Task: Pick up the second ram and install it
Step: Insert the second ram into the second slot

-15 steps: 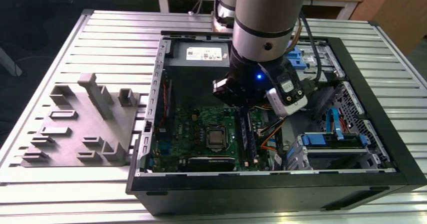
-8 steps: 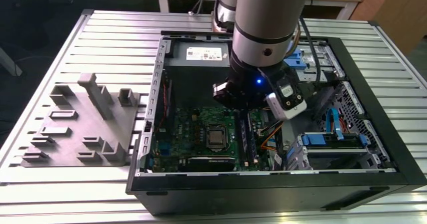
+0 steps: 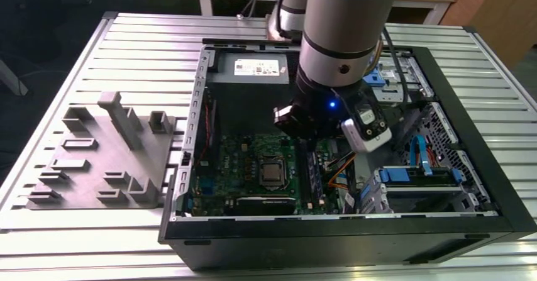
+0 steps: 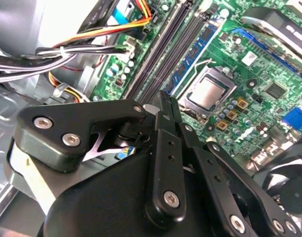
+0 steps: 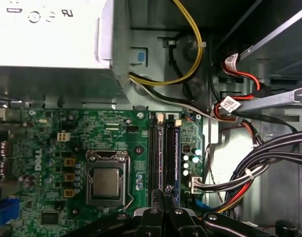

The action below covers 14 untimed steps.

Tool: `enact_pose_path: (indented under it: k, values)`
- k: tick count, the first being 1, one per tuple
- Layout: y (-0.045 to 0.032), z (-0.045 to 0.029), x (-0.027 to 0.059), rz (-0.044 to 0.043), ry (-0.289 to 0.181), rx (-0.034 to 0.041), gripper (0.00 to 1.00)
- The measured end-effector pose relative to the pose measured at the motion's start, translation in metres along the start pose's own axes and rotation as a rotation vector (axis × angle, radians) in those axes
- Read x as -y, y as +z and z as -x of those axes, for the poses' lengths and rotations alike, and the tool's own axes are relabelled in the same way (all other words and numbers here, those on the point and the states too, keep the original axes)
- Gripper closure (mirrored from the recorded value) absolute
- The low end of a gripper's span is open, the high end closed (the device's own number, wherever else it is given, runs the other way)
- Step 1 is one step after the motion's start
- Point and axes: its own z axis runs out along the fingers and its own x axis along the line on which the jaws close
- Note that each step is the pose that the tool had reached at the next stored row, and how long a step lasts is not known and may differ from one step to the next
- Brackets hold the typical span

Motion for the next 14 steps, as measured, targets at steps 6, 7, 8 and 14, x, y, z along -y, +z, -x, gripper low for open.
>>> enact_pose_path:
  k: [6, 7, 8, 14]
  values:
    - [0.0089, 0.0014, 0.0005, 0.0, 0.0, 0.0, 0.92]
    - [0.0104, 0.0014, 0.0005, -0.0001, 0.0, 0.0, 0.92]
    - [0.0119, 0.0013, 0.0006, 0.0, 0.0, 0.0, 0.92]
    - [0.0193, 0.001, 0.001, -0.0001, 0.0, 0.0, 0.92]
